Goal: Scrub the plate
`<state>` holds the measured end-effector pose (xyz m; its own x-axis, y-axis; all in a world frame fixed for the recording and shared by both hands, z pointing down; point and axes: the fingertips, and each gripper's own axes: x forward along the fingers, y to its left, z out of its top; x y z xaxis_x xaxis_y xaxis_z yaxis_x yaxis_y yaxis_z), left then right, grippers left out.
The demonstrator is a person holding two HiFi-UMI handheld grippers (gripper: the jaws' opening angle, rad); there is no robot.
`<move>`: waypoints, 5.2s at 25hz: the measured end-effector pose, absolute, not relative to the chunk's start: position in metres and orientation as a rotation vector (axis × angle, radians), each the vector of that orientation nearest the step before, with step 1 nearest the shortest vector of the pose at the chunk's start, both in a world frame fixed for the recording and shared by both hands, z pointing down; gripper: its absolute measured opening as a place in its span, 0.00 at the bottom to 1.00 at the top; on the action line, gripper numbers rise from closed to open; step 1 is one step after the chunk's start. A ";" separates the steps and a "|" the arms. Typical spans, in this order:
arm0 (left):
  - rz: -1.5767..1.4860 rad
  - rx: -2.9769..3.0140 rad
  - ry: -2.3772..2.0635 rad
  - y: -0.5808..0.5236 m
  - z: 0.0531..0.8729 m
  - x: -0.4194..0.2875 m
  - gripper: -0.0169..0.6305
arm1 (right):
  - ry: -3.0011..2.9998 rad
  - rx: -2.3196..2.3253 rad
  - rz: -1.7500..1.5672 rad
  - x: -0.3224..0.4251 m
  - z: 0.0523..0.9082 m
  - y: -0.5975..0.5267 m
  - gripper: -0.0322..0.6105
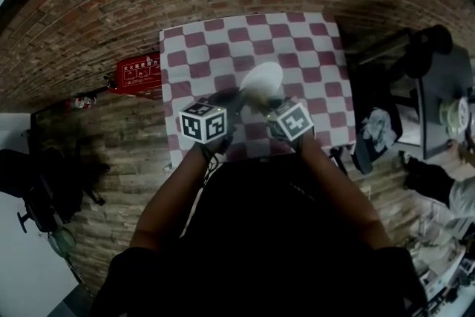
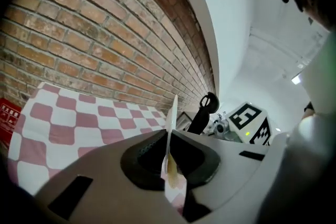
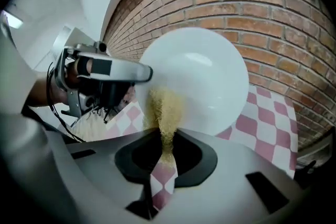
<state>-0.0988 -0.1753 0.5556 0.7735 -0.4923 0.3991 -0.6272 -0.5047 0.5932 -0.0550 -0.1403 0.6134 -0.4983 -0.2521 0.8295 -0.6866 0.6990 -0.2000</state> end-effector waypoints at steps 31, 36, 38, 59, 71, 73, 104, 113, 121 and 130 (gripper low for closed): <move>0.178 2.218 -0.791 -0.180 0.519 -0.109 0.07 | -1.996 0.699 0.648 -0.051 0.588 -0.155 0.12; 0.199 2.199 -0.791 -0.179 0.527 -0.116 0.07 | -1.964 0.764 0.673 -0.019 0.594 -0.172 0.12; 0.219 2.203 -0.777 -0.176 0.531 -0.115 0.06 | -1.960 0.809 0.689 -0.006 0.592 -0.185 0.12; 0.220 2.225 -0.826 -0.189 0.527 -0.121 0.05 | -2.009 0.591 0.672 -0.076 0.582 -0.151 0.12; 0.306 2.270 -0.763 -0.164 0.531 -0.110 0.06 | -1.927 0.809 0.709 0.003 0.579 -0.201 0.12; 0.308 2.268 -0.755 -0.163 0.531 -0.107 0.06 | -1.945 0.837 0.671 0.002 0.564 -0.211 0.12; 0.251 2.250 -0.733 -0.168 0.527 -0.104 0.06 | -1.858 0.805 0.569 0.019 0.572 -0.201 0.12; 0.219 2.255 -0.680 -0.168 0.517 -0.086 0.06 | -1.993 0.777 0.371 -0.042 0.505 -0.207 0.12; 0.163 2.300 -0.764 -0.189 0.498 -0.105 0.06 | -1.925 0.620 0.403 -0.061 0.550 -0.161 0.12; 0.292 2.460 -0.838 -0.196 0.488 -0.128 0.05 | -1.863 0.748 0.555 0.008 0.578 -0.173 0.12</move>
<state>-0.1278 -0.1958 0.4879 0.7852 -0.5061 0.3569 -0.6183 -0.6731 0.4058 0.0076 -0.1729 0.5782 -0.2982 -0.2459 0.9223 -0.7108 0.7021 -0.0426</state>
